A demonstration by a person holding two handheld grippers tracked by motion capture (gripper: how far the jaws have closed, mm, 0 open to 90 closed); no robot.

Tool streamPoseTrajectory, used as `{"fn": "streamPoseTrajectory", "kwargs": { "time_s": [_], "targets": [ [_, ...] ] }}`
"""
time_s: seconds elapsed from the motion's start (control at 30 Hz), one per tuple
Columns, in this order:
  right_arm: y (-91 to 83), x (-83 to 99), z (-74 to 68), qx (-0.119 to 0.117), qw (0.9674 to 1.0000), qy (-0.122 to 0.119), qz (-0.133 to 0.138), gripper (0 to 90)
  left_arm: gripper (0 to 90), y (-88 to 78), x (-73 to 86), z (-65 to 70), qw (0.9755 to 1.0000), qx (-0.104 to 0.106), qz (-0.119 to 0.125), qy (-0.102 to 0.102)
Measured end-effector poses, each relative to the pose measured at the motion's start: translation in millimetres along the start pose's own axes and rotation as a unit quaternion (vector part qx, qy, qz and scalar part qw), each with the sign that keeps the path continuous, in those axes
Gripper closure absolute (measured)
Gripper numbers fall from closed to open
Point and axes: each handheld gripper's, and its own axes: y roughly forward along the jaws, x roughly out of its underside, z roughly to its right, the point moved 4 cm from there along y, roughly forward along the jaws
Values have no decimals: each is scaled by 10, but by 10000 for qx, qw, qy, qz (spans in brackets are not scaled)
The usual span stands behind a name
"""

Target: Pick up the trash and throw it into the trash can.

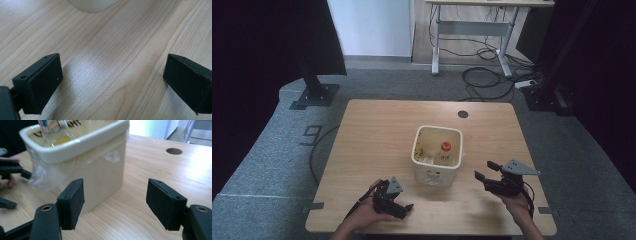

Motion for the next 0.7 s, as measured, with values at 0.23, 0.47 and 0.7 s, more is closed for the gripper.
{"fn": "streamPoseTrajectory", "kwargs": {
  "time_s": [0.23, 0.47, 0.7],
  "targets": [
    [1, 77, 48, 63, 10000, 45, -62, 310, 25, -2, 2, 5, 10000, 2, -4, 3],
    [30, 133, 70, 104, 9998, 55, -166, 310, 25, -2, 2, 5, 10000, 2, -4, 3],
    [12, 117, 79, 174, 9998, 39, -75, 312, 25, -2, 2, 5, 10000, 2, -4, 3]
  ]
}}
